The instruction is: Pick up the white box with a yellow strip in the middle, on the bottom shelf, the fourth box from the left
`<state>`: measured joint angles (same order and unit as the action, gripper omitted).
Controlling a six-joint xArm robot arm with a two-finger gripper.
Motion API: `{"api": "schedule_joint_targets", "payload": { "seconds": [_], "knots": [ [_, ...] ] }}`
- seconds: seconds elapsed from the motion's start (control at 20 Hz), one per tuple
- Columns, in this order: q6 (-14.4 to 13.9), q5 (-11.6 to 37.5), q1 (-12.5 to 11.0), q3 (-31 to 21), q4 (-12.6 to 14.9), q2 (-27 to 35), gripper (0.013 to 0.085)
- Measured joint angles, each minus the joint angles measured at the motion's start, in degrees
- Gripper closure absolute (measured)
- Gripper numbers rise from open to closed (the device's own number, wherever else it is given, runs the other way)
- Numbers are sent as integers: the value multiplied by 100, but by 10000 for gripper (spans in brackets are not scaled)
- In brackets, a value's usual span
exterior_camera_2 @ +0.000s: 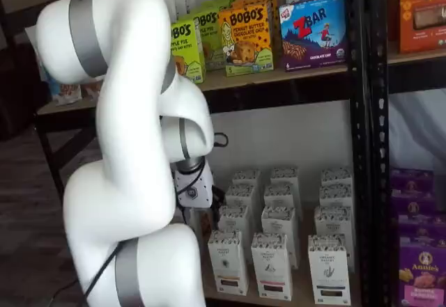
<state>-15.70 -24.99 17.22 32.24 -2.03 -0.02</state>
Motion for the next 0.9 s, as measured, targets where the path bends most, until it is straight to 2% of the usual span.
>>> {"api": "schedule_joint_targets", "payload": {
  "seconds": [0.1, 0.25, 0.4, 0.6, 0.75, 0.9],
  "knots": [
    [-53, 107, 27, 73, 32, 201, 130],
    [80, 394, 98, 191, -175, 549, 130],
    [-34, 420, 115, 365, -73, 810, 130],
    [100, 457, 110, 588, -212, 1129, 130],
    [321, 454, 106, 780, -447, 1399, 130],
    [351, 534, 115, 955, -484, 1679, 130]
  ]
}}
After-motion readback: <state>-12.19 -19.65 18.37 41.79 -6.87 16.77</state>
